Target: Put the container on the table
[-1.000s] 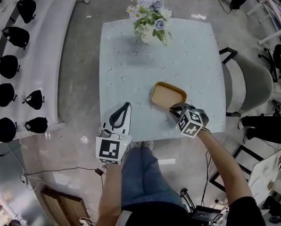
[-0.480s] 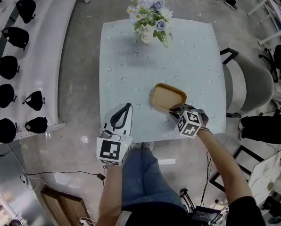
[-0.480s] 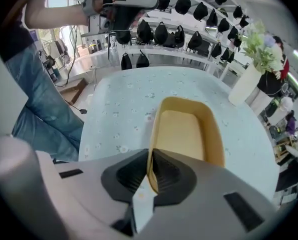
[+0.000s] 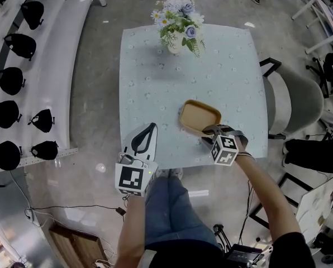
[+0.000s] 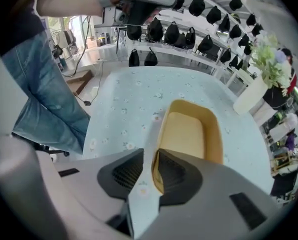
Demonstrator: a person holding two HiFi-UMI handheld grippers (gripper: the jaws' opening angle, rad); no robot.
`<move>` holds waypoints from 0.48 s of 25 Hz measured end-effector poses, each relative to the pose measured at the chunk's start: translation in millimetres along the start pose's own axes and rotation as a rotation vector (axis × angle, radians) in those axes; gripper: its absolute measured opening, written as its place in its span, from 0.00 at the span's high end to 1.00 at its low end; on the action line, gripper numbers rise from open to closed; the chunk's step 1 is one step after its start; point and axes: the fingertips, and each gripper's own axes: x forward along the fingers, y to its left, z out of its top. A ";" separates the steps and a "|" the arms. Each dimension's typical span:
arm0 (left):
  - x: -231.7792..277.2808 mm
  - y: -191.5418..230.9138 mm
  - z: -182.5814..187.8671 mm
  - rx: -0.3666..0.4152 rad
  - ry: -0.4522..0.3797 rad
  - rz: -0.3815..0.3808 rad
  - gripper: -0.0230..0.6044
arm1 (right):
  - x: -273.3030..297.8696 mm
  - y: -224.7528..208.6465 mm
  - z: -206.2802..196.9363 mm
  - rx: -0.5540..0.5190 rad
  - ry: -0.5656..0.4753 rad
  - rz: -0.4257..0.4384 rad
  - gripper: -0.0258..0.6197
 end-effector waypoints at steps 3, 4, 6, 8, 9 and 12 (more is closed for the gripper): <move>-1.5 0.2 3.1 0.003 -0.004 -0.002 0.96 | -10.5 -3.8 8.6 0.043 -0.045 -0.042 0.82; -1.4 -0.1 4.7 0.004 -0.007 -0.004 0.96 | -16.2 -7.8 13.3 0.080 -0.074 -0.066 0.82; -0.8 -2.2 10.3 0.006 -0.016 -0.009 0.96 | -29.2 -16.2 21.7 0.160 -0.135 -0.115 0.82; -1.4 -6.2 15.8 0.006 -0.023 -0.013 0.96 | -42.8 -21.3 26.5 0.224 -0.187 -0.161 0.82; -1.9 -8.4 18.4 0.006 -0.026 -0.016 0.96 | -50.4 -23.8 28.1 0.256 -0.217 -0.186 0.84; -0.3 -13.6 28.7 0.021 -0.042 -0.030 0.96 | -82.6 -40.9 38.4 0.408 -0.353 -0.292 0.91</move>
